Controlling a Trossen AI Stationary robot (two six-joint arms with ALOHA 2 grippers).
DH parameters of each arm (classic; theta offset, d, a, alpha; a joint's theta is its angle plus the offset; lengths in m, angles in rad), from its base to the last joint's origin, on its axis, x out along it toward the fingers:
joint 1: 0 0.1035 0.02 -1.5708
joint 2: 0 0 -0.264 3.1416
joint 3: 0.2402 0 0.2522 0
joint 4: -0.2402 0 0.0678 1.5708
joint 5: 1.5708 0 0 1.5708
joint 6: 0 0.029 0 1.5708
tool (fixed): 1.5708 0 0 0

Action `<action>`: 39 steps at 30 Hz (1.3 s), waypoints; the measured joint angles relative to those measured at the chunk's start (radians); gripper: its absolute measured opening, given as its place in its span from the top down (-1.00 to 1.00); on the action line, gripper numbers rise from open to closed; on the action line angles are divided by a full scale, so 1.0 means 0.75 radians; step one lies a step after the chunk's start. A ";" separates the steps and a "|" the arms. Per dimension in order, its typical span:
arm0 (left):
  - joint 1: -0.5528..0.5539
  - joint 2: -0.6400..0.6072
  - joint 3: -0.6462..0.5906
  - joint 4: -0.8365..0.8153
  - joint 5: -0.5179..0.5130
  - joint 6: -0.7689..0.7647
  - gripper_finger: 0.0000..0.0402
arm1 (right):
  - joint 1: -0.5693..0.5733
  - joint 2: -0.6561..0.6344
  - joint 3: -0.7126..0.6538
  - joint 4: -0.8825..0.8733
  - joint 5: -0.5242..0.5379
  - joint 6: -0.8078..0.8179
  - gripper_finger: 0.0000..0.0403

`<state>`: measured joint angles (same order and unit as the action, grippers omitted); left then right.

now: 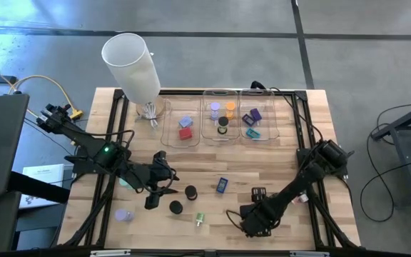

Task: Pick & Place Office items
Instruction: Put the red charger adapter into the left transparent bin

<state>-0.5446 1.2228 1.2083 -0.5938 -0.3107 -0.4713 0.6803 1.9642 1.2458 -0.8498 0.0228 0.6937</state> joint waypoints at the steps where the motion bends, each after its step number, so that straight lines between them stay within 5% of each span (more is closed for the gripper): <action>1: 0.000 0.000 0.000 0.000 0.000 0.000 0.05 | -0.006 0.000 -0.014 0.021 -0.031 0.017 -0.48; 5: 0.000 0.000 0.000 0.001 0.000 0.000 0.05 | -0.023 -0.003 -0.063 0.093 -0.084 0.049 -0.40; 12: 0.000 0.000 0.000 0.000 0.000 0.000 0.05 | -0.053 -0.002 -0.068 0.102 -0.117 0.100 0.02; 24: 0.001 0.001 0.000 0.001 0.000 0.018 0.05 | -0.055 -0.071 -0.078 0.170 -0.073 0.142 0.02; 32: 0.000 0.001 0.000 0.000 0.000 0.111 0.05 | -0.083 -0.210 -0.069 0.659 -0.049 0.063 0.01; 39: -0.002 0.052 0.000 0.026 0.002 0.143 0.05 | -0.182 -0.241 -0.070 1.229 -0.155 -0.227 0.00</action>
<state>-0.5461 1.2615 1.2083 -0.5742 -0.3091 -0.3638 0.5439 1.7832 1.1931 0.0720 -0.0938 0.5237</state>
